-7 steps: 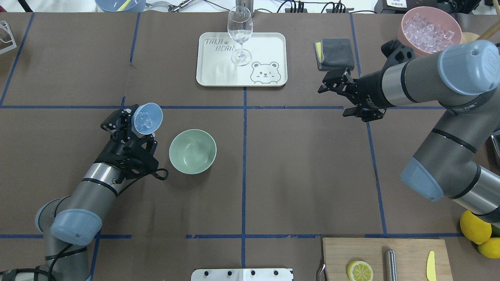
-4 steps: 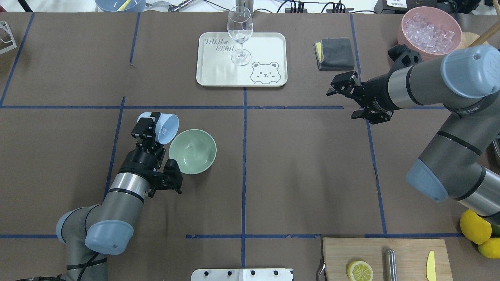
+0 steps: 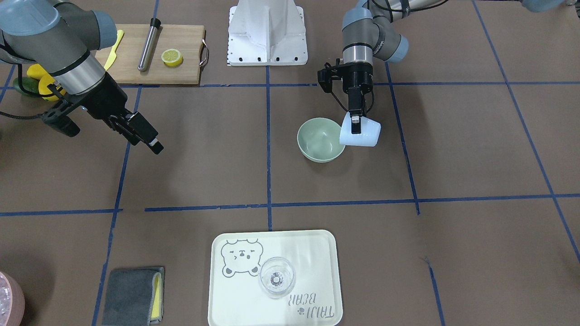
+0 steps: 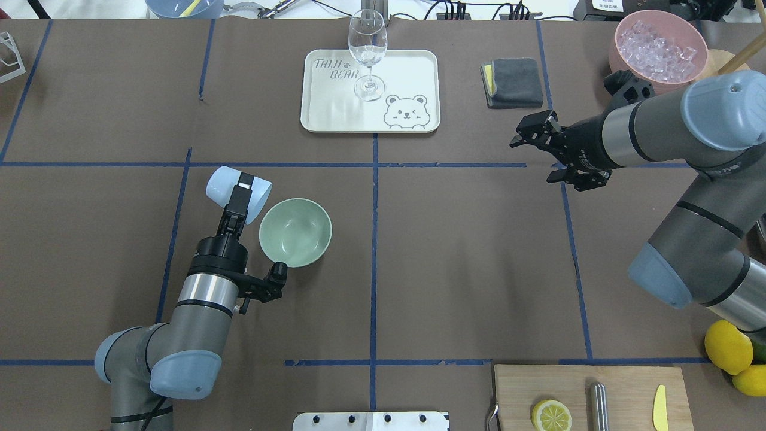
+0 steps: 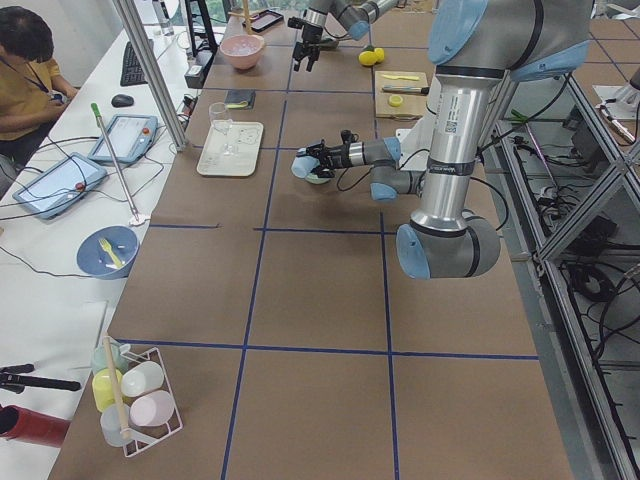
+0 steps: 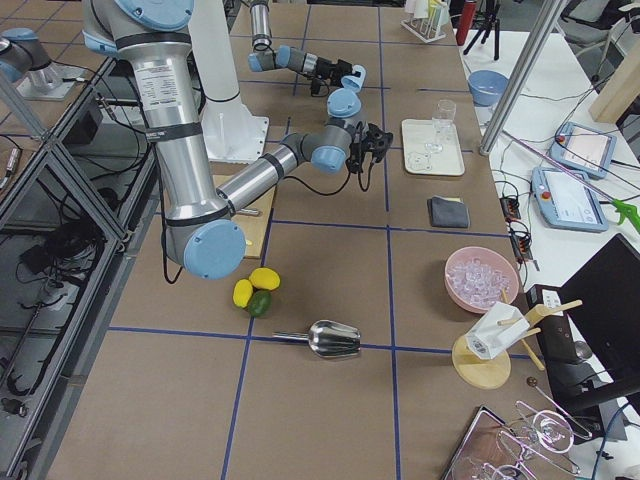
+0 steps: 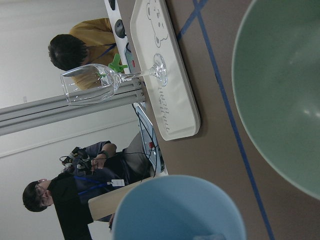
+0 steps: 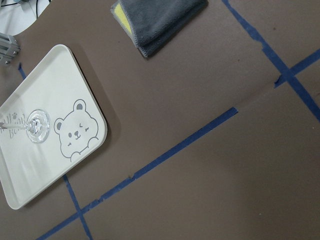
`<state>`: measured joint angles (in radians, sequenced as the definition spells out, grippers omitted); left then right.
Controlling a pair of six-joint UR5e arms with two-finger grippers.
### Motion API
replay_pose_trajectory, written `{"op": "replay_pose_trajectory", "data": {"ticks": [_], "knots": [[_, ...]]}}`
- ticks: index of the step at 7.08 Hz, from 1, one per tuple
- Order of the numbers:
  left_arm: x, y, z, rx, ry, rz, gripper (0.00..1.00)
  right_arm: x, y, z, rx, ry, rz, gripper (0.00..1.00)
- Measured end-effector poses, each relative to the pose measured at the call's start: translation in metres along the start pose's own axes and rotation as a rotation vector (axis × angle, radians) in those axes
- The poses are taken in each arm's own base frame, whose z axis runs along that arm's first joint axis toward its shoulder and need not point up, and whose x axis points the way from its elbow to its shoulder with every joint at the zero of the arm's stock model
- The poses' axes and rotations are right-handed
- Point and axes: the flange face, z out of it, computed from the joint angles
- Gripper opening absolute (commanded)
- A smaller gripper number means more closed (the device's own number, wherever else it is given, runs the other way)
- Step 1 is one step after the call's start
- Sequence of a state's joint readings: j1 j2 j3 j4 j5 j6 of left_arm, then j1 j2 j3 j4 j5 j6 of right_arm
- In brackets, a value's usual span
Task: Pour ice into bowl
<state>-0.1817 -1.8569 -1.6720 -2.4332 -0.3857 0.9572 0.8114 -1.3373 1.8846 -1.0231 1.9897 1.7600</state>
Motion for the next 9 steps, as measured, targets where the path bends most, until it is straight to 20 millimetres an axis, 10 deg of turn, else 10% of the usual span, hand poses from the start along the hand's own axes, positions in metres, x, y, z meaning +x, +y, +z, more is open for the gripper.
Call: {"op": "replay_pose_trajectory", "data": {"ticks": [5, 9], "knots": [[0.009, -0.015, -0.032, -0.076, -0.066, 0.242, 0.0, 0.007, -0.008, 0.011, 0.008, 0.021, 0.011, 1.0], [-0.007, 0.017, -0.044, -0.037, -0.148, -0.113, 0.0, 0.01, -0.012, 0.014, 0.017, 0.027, 0.001, 1.0]]}}
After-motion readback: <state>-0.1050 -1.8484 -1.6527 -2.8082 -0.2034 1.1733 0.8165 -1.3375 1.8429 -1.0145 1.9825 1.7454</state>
